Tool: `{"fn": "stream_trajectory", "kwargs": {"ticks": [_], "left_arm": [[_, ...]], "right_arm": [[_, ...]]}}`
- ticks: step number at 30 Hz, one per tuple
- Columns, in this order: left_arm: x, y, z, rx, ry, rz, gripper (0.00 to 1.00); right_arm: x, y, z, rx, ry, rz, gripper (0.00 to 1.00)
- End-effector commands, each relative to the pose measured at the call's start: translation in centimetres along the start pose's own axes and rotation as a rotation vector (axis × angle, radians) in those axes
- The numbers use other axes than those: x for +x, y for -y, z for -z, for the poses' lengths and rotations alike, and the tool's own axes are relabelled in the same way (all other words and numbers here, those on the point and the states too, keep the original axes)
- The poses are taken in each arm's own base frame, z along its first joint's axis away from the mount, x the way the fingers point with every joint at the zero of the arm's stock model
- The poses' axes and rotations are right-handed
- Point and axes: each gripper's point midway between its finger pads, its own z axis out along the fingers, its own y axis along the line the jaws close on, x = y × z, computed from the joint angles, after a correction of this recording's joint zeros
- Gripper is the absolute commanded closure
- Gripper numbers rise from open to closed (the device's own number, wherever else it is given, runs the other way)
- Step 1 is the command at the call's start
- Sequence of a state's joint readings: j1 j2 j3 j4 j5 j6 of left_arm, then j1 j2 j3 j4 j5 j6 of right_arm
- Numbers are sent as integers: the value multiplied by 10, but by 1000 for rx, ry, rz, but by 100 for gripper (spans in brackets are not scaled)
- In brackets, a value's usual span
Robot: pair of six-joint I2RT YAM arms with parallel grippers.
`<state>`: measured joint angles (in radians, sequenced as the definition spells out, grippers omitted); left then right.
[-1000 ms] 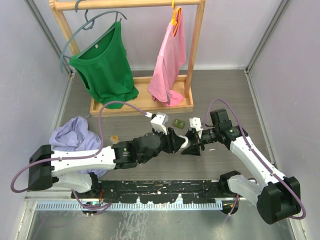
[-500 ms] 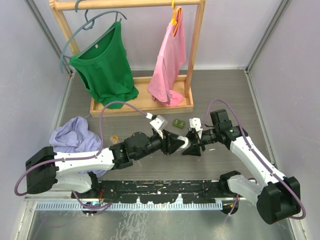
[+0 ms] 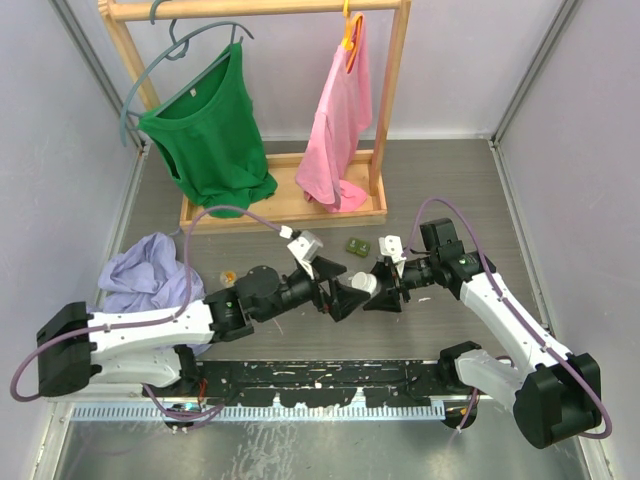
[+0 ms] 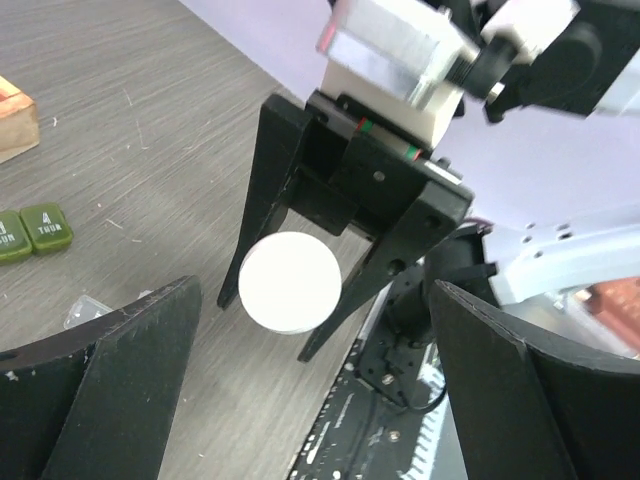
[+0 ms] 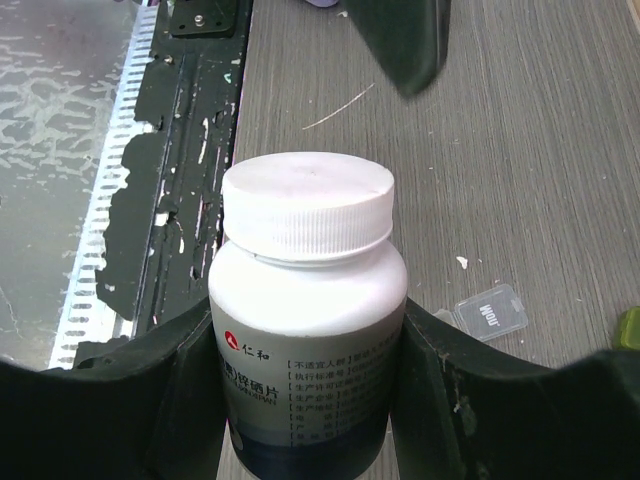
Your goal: Sort the pills into containers
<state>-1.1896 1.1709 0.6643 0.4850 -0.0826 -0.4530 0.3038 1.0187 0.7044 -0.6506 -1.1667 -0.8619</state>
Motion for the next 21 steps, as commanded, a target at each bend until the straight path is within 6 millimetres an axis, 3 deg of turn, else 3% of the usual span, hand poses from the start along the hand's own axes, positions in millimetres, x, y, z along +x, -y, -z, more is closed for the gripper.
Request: {"fn": "stream_trajectory", "kwargs": {"ticks": [1, 11, 21], "left_arm": [[-34, 5, 18, -38, 89, 125, 2], [-54, 14, 38, -11, 156, 297, 2], [-45, -23, 32, -257, 149, 405, 2]], "right_arm": [[-26, 4, 3, 0, 55, 99, 85], [-27, 4, 4, 2, 54, 103, 85], [-27, 4, 4, 4, 52, 105, 85]]}}
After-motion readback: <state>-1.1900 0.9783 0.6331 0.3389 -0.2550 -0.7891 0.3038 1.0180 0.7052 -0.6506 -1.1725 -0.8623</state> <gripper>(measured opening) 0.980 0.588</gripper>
